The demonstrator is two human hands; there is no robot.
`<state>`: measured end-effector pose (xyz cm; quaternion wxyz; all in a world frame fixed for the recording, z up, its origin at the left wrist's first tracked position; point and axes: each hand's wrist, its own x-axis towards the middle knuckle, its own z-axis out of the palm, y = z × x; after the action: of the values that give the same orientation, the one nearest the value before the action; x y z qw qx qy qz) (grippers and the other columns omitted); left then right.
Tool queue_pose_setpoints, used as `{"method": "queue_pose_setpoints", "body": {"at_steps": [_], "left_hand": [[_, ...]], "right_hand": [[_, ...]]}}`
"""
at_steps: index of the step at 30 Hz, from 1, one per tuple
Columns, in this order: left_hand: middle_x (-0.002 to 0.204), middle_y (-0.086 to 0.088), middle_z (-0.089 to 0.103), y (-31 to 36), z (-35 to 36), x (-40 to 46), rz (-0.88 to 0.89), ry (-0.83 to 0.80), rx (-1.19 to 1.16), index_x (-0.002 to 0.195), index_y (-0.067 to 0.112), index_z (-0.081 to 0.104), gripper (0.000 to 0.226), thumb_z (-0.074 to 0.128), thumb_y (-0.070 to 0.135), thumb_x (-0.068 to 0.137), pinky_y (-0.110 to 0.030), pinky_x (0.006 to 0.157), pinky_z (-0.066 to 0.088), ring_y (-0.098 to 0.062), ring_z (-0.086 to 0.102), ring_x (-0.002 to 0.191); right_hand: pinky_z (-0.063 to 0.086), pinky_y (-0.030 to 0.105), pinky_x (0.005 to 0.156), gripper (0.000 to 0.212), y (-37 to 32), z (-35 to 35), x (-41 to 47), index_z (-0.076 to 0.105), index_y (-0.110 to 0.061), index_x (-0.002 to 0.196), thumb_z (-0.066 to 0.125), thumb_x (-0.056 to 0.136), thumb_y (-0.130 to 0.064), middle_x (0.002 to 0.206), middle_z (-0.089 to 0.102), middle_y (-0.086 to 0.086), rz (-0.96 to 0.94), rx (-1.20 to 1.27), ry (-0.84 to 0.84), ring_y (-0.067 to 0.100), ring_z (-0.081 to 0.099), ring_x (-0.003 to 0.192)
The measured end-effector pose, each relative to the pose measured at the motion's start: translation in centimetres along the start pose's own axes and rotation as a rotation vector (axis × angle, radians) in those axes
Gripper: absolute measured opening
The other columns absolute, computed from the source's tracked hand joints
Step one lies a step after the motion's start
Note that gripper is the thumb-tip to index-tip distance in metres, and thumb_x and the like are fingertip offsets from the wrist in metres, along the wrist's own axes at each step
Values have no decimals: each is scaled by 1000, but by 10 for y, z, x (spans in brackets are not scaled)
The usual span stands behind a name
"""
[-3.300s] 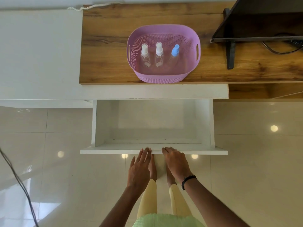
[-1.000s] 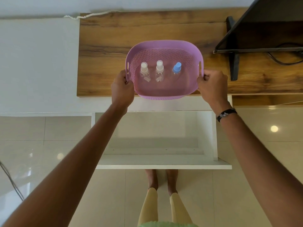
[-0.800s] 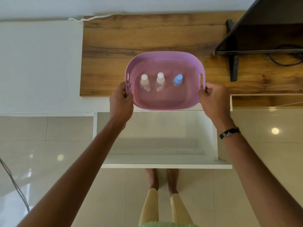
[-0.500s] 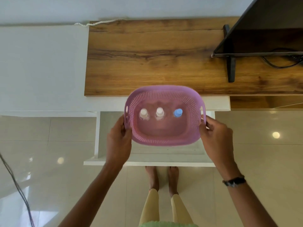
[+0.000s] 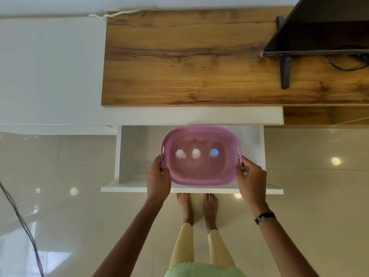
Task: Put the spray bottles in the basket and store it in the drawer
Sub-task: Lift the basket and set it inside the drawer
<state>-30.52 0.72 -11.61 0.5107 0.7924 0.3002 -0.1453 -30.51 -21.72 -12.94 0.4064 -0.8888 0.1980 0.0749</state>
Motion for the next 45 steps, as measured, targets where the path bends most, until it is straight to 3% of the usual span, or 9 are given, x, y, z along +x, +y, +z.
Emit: {"method": "queue_pose_setpoints", "body": {"at_steps": [4, 7, 13, 17, 22, 26, 35, 39, 45], "left_hand": [[96, -1, 66, -14, 13, 21, -87, -22, 41, 116, 11, 59, 24, 45, 12, 97, -21, 62, 51, -17, 63, 85], [102, -5, 65, -23, 18, 38, -171, -70, 33, 117, 10, 57, 25, 47, 10, 94, -27, 66, 50, -22, 61, 91], [110, -10, 67, -57, 27, 82, -321, -143, 41, 115, 11, 60, 30, 49, 12, 88, -27, 63, 52, -24, 63, 93], [111, -4, 58, -66, 35, 105, -319, -129, 44, 125, 9, 52, 32, 46, 9, 94, -20, 57, 44, -22, 55, 95], [113, -3, 58, -79, 43, 131, -376, -140, 64, 125, 10, 52, 31, 49, 10, 93, -30, 70, 45, -22, 55, 98], [116, -10, 63, -94, 50, 150, -396, -168, 71, 121, 11, 56, 33, 53, 16, 89, -24, 59, 47, -27, 60, 100], [116, -10, 63, -113, 60, 167, -409, -176, 71, 120, 11, 56, 32, 55, 16, 89, -24, 58, 49, -26, 61, 98], [118, -8, 58, -116, 63, 173, -391, -144, 66, 125, 12, 52, 33, 54, 13, 92, -28, 67, 51, -27, 57, 101], [121, -9, 57, -116, 63, 179, -366, -129, 46, 125, 12, 52, 33, 53, 11, 92, -33, 74, 49, -28, 57, 102]], "right_hand": [[21, 20, 45, 21, 14, 21, 11, 62, 1, 71, 52, 89, 2, 49, 51, 17, 37, 21, 23, 13, 26, 44], [19, 23, 47, 21, 27, 38, 20, 58, 5, 66, 52, 86, 6, 50, 52, 24, 72, 32, 13, 16, 25, 46], [16, 25, 50, 20, 64, 85, 40, 49, 7, 59, 50, 78, 9, 47, 37, 20, 194, 13, -24, 16, 24, 50], [23, 26, 57, 12, 88, 113, 51, 51, 6, 63, 51, 75, 7, 51, 41, 23, 264, 39, -45, 19, 29, 54], [25, 25, 52, 18, 94, 133, 65, 61, -2, 68, 50, 79, 7, 50, 50, 16, 232, 44, -56, 19, 32, 50], [24, 25, 48, 20, 104, 142, 78, 67, -7, 75, 53, 82, 4, 55, 57, 20, 197, 39, -54, 16, 29, 50], [26, 17, 44, 18, 121, 157, 91, 67, -11, 75, 56, 86, -1, 52, 58, 9, 151, 14, -95, 13, 34, 47], [31, 24, 48, 13, 122, 161, 95, 70, -12, 82, 59, 87, -6, 57, 62, 13, 151, 38, -97, 16, 36, 52], [31, 17, 46, 9, 122, 162, 100, 70, -12, 85, 61, 88, -10, 57, 64, 10, 112, 47, -95, 13, 37, 50]]}}
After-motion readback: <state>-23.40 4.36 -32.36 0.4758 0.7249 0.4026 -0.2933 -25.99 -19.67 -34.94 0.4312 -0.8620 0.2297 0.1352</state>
